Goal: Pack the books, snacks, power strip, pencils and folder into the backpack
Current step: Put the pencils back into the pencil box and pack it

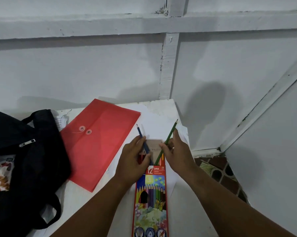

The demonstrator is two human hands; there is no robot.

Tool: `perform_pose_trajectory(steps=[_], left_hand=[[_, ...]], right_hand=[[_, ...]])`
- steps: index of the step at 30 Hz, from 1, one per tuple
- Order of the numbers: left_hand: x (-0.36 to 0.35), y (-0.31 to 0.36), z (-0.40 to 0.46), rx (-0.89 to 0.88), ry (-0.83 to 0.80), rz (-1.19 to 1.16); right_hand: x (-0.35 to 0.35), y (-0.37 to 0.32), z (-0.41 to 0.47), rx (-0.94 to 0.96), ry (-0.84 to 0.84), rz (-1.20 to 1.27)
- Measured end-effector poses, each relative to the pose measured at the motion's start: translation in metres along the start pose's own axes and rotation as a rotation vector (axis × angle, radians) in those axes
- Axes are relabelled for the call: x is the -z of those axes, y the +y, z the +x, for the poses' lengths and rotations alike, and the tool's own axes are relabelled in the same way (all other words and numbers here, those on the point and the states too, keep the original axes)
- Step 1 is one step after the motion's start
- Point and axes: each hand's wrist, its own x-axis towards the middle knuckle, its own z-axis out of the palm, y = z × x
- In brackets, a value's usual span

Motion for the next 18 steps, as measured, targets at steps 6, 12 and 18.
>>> perform_pose_trajectory(steps=[6,12,18], left_hand=[[-0.002,-0.005,0.0,0.04,-0.044,-0.009],[-0.003,-0.006,0.0,0.032,-0.102,0.002],[-0.005,-0.007,-0.001,0.023,-0.048,-0.031]], right_hand=[[-0.014,0.029,-0.004,0.129,0.045,-0.147],[-0.016,0.034,-0.003,0.21,0.066,-0.179],[-0.015,0.037,-0.003,0.233,0.074,-0.142]])
